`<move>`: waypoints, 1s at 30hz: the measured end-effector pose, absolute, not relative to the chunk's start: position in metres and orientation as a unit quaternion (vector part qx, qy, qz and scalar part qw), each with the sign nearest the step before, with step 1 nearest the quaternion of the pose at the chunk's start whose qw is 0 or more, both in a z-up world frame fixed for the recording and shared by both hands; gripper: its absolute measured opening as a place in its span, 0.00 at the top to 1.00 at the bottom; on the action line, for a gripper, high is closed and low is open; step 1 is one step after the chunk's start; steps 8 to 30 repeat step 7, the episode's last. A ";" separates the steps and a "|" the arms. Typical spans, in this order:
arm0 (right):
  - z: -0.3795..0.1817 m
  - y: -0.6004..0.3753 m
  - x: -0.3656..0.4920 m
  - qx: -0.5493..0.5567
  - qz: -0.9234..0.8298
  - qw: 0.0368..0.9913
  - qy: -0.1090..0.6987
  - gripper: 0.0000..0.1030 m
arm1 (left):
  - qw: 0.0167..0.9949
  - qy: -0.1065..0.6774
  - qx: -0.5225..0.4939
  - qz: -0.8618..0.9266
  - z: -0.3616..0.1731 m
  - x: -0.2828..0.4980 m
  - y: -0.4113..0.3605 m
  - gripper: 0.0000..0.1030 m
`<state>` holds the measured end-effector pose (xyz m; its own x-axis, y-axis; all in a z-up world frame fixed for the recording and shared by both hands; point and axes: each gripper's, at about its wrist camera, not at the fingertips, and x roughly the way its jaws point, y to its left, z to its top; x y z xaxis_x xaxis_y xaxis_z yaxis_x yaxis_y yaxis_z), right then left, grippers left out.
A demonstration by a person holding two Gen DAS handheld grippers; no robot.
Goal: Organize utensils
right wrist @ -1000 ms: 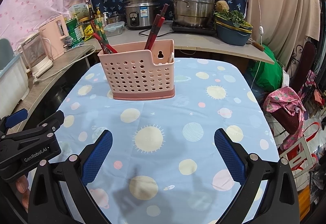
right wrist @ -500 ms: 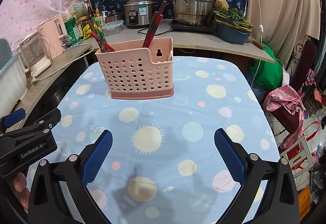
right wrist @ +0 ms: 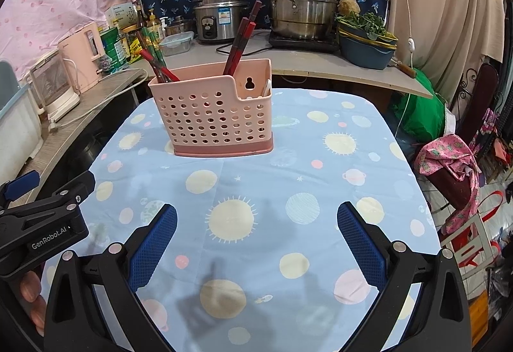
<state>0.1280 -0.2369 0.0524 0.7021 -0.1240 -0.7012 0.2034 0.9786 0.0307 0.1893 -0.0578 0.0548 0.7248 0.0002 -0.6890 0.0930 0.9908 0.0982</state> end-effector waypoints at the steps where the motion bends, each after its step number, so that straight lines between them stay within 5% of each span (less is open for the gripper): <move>1: 0.052 -0.237 0.128 0.053 -0.089 0.921 0.375 0.07 | 0.927 0.370 0.064 -0.023 0.055 0.190 -0.058 0.07; 30: 0.051 -0.239 0.131 0.054 -0.091 0.921 0.376 0.07 | 0.927 0.369 0.067 -0.026 0.055 0.189 -0.060 0.07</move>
